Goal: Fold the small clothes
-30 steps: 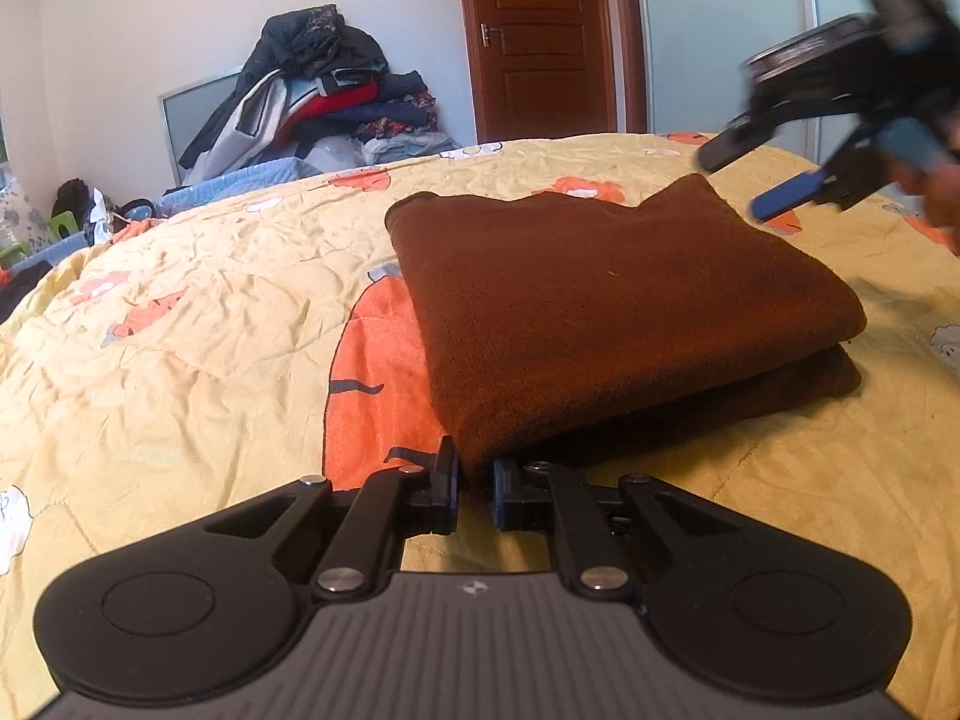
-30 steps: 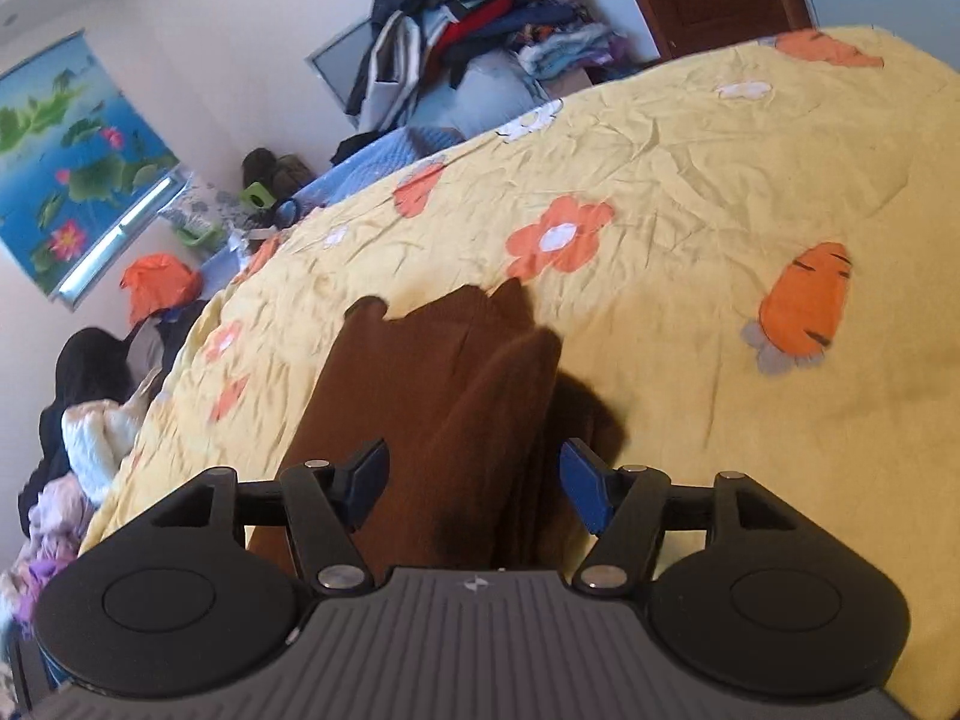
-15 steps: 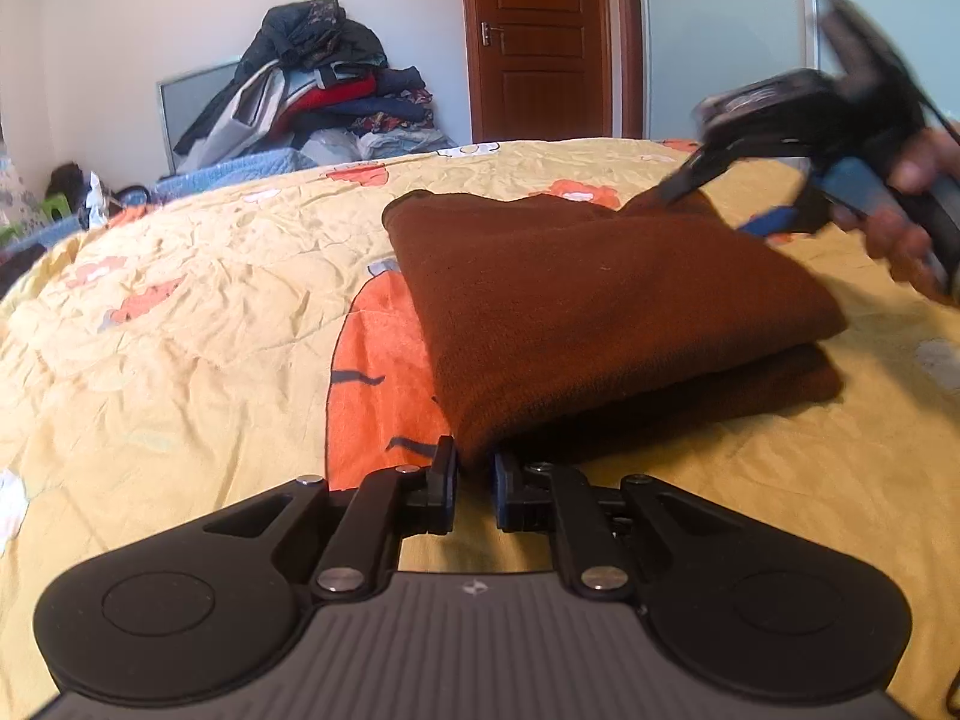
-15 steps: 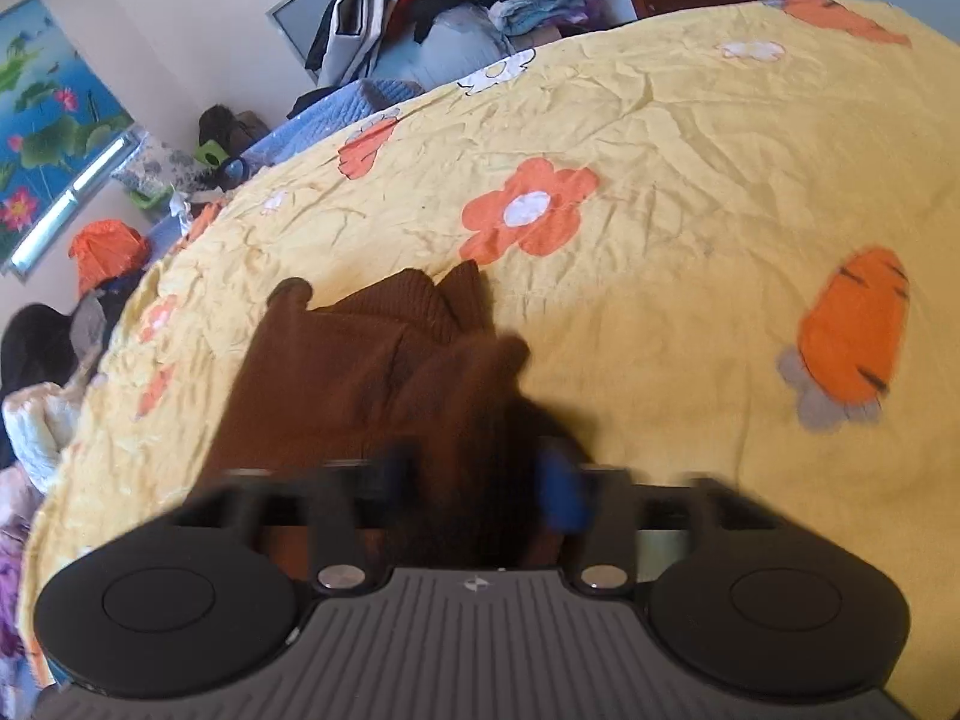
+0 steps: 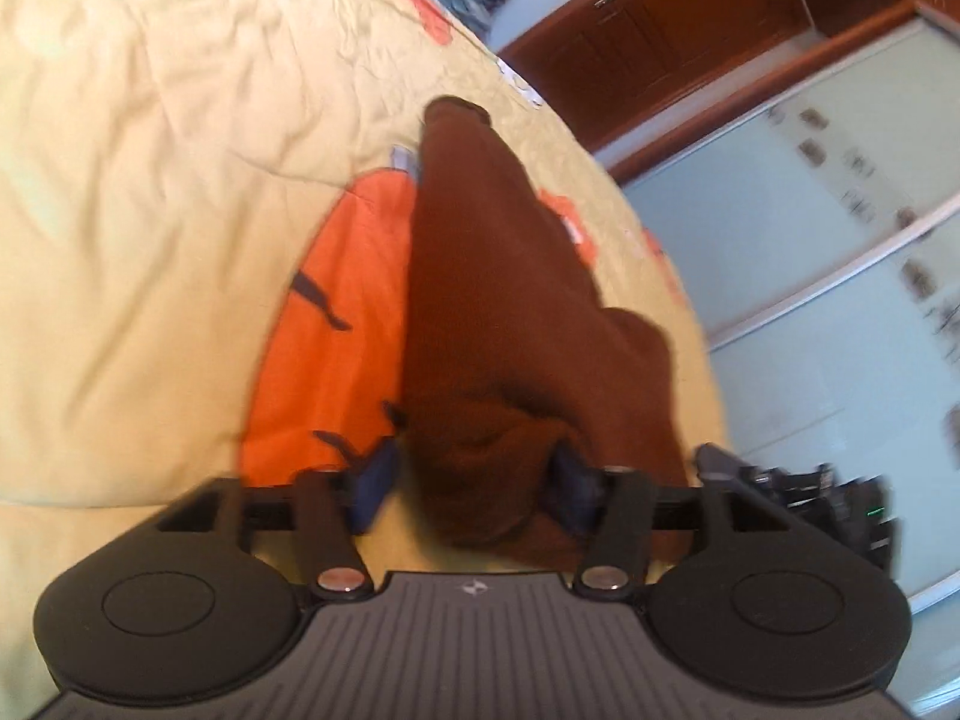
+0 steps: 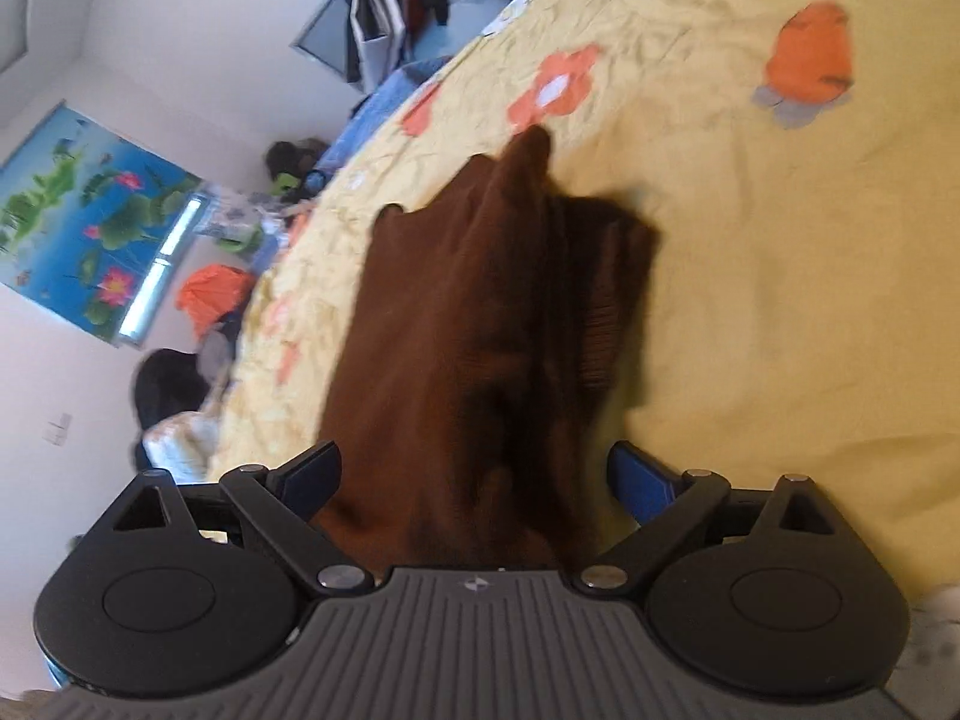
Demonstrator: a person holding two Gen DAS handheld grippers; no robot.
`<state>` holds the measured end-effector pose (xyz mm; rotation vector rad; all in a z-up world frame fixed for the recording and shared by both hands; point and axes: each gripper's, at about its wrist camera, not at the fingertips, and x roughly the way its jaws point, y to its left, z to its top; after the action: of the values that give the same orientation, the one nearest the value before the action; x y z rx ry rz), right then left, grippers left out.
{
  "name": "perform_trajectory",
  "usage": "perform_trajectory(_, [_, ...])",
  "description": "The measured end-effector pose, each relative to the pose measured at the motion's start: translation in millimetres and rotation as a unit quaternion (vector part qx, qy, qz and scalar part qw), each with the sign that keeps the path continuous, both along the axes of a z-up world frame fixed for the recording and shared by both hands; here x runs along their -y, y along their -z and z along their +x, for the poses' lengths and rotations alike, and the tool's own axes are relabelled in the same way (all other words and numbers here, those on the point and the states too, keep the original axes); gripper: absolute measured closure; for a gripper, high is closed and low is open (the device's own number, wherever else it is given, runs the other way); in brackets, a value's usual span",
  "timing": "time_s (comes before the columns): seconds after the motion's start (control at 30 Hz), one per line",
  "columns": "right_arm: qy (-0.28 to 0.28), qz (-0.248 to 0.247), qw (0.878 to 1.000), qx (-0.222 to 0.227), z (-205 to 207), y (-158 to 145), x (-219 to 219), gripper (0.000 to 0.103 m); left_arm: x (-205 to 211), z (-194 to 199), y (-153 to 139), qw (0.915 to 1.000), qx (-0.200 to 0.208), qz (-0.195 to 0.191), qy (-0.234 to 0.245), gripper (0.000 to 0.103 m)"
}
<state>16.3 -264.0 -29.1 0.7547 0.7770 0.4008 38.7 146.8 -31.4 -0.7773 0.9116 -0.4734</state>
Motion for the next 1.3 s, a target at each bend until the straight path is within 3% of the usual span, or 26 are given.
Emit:
perform_trajectory(0.17, [-0.013, 0.01, 1.0, -0.008, 2.7, 0.0, -2.9, 0.006, -7.5, -10.1, -3.8, 0.9984, -0.007, -0.054, 0.016, 0.023])
perform_trajectory(0.37, [-0.017, 0.016, 1.0, -0.001, 0.7, 1.8, -2.4, 0.006, -3.1, 3.0, 1.8, 0.9989, -0.022, -0.039, 0.009, 0.024])
perform_trajectory(0.4, [-0.015, 0.015, 1.0, -0.001, 0.9, 1.8, -3.4, 0.008, 2.2, 5.6, -0.8, 0.9995, -0.017, -0.023, 0.013, 0.034])
perform_trajectory(0.43, [-0.014, 0.007, 1.0, -0.004, 1.9, 2.1, -4.9, 0.014, 8.5, 7.8, -3.4, 0.9997, -0.013, 0.001, 0.018, 0.05])
perform_trajectory(0.47, [-0.017, -0.009, 1.0, -0.014, 4.4, 3.4, -7.2, 0.042, 15.5, 10.7, -5.1, 0.9989, -0.014, 0.037, 0.026, 0.079])
perform_trajectory(0.5, [-0.019, -0.029, 0.999, -0.027, 7.0, 6.4, -9.1, 0.073, 19.3, 14.3, -6.1, 0.998, -0.013, 0.056, 0.028, 0.079])
perform_trajectory(0.6, [-0.028, -0.029, 0.999, -0.013, -3.8, 5.7, -8.4, 0.074, 14.3, -1.9, -20.2, 0.9974, 0.012, 0.063, 0.034, 0.084])
perform_trajectory(0.7, [-0.056, -0.037, 0.998, 0.0, -24.9, 2.7, -13.3, 0.074, 10.7, -23.0, -25.2, 0.9933, 0.035, 0.095, 0.056, 0.083])
perform_trajectory(0.77, [-0.057, -0.051, 0.997, -0.005, -30.2, 12.6, -16.6, 0.072, 15.3, -32.1, -17.4, 0.987, 0.046, 0.143, 0.059, 0.077])
perform_trajectory(0.83, [-0.054, -0.018, 0.998, -0.004, -30.9, 15.3, -9.7, 0.063, 16.6, -43.9, -23.5, 0.9822, 0.073, 0.165, 0.052, 0.072])
perform_trajectory(0.9, [-0.03, -0.014, 0.999, -0.013, -29.5, 1.7, 0.6, 0.043, 19.2, -59.0, -41.8, 0.9702, 0.111, 0.212, 0.037, 0.057])
perform_trajectory(0.97, [0.014, -0.033, 0.999, 0.041, -34.3, -27.0, 11.6, 0.04, 24.8, -77.9, -62.7, 0.9462, 0.19, 0.261, 0.019, 0.051])
perform_trajectory(1.0, [0.027, -0.047, 0.997, 0.062, -32.8, -41.1, 13.6, 0.04, 32.3, -82.6, -70.7, 0.9339, 0.225, 0.277, 0.021, 0.043])
perform_trajectory(1.07, [0.037, -0.07, 0.992, 0.099, -19.7, -65.1, 6.1, 0.04, 53.5, -80.1, -75.8, 0.9148, 0.268, 0.3, 0.039, 0.035])
perform_trajectory(1.13, [0.011, -0.074, 0.991, 0.111, 5.0, -74.3, -10.6, 0.032, 78.0, -70.3, -65.9, 0.9033, 0.279, 0.318, 0.071, 0.035])
perform_trajectory(1.2, [-0.023, -0.091, 0.992, 0.09, 38.7, -66.2, -29.1, 0.012, 102.7, -56.6, -45.2, 0.8911, 0.266, 0.356, 0.092, 0.035])
perform_trajectory(1.27, [-0.027, -0.16, 0.986, 0.03, 73.0, -39.2, -43.1, 0.015, 118.4, -54.7, -27.6, 0.8754, 0.277, 0.382, 0.104, 0.034])
perform_trajectory(1.3, [-0.029, -0.178, 0.981, 0.067, 77.4, -32.1, -44.0, 0.017, 121.5, -58.9, -22.1, 0.8663, 0.298, 0.389, 0.099, 0.032])
